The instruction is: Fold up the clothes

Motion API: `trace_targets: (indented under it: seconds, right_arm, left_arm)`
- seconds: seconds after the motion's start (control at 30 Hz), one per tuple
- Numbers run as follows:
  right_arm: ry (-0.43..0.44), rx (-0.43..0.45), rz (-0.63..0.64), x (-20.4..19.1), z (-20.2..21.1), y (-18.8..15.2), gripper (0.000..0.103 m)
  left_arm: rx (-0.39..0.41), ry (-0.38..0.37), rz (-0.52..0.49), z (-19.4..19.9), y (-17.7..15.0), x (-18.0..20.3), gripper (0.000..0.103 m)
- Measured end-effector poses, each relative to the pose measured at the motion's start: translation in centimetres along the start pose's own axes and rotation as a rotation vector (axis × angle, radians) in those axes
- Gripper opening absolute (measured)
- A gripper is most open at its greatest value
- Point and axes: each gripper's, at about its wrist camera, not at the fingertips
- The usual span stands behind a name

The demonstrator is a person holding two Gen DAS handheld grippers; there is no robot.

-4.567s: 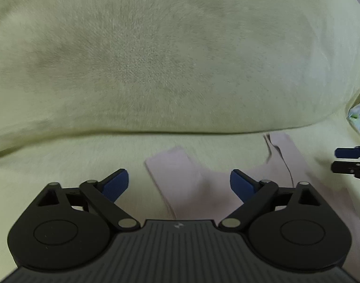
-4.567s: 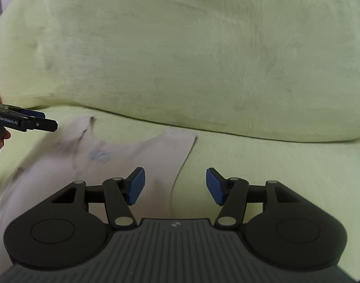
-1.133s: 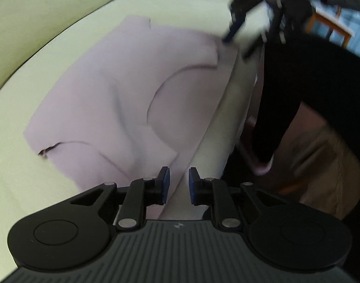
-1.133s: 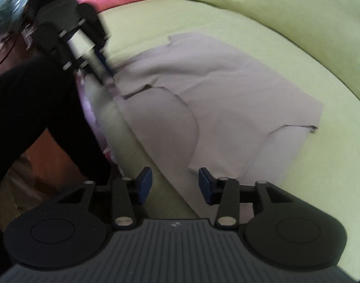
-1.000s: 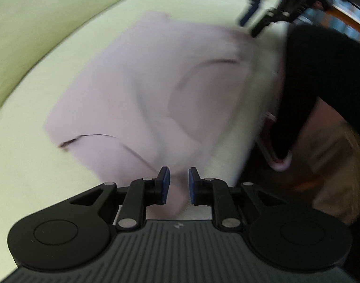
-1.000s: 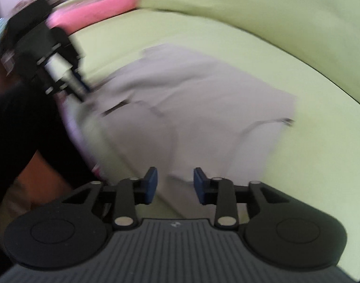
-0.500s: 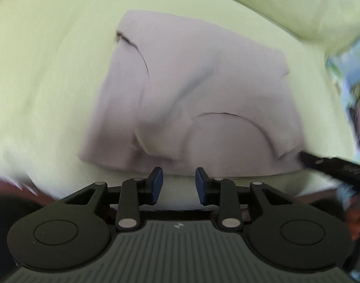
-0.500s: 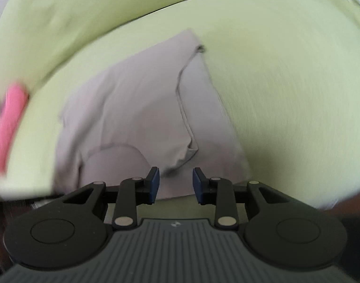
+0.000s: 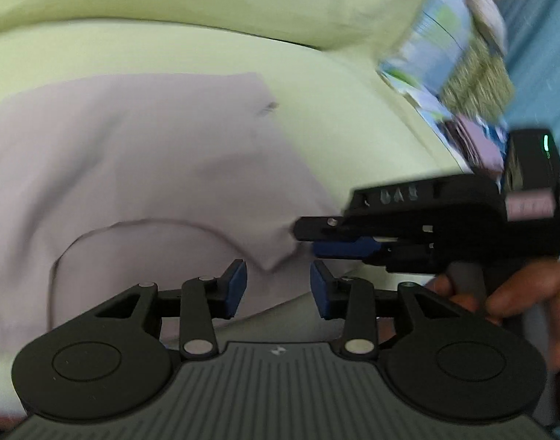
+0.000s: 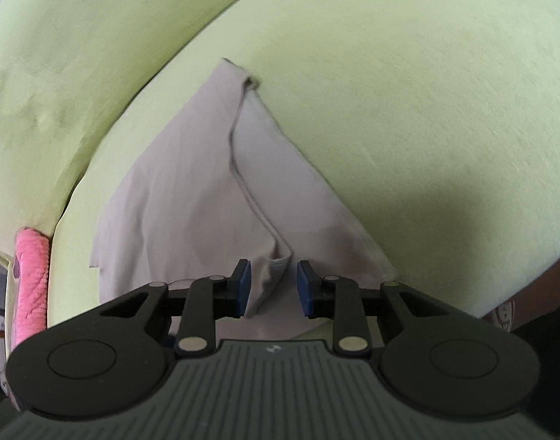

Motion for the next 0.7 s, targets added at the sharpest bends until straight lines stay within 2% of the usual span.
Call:
trace_targets:
  seconds: [0.07,0.23,0.27,0.33,0.4,0.47,0.7]
  right_arm:
    - [0.010,-0.001,-0.017,0.3,0.0,0.3,0.024]
    - [0.030,-0.014,-0.056,1.2,0.0,0.7,0.025]
    - [0.029,-0.015,-0.059,1.2,0.0,0.8,0.025]
    - [0.030,-0.017,-0.064,1.4,0.0,0.8,0.024]
    - [0.030,-0.018,-0.067,1.4,0.1,0.9,0.024]
    - [0.026,-0.017,-0.066,1.5,0.3,0.8,0.024]
    - [0.030,-0.028,-0.055,1.4,0.2,0.9,0.024]
  left_arm:
    - [-0.002,0.067,-0.145,-0.5,-0.4,1.5,0.044]
    - [0.004,0.127,-0.341,-0.3,-0.9,3.6,0.042]
    - [0.004,0.140,-0.381,-0.4,-1.1,3.9,0.036]
    - [0.000,0.162,-0.464,-0.4,-1.3,4.6,0.033]
    - [-0.010,0.169,-0.510,-0.7,-1.6,5.0,0.018]
    - [-0.036,0.173,-0.547,-1.3,-1.9,5.3,0.011]
    - [-0.043,0.172,-0.557,-0.6,-3.0,5.3,0.009]
Point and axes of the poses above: each gripper's, at about its wrist camera, not at the fingertips, and z roughly against the way its jaws point, x to its right, y to its top, and after that the axes turned 2 degrees about -y, right-handed
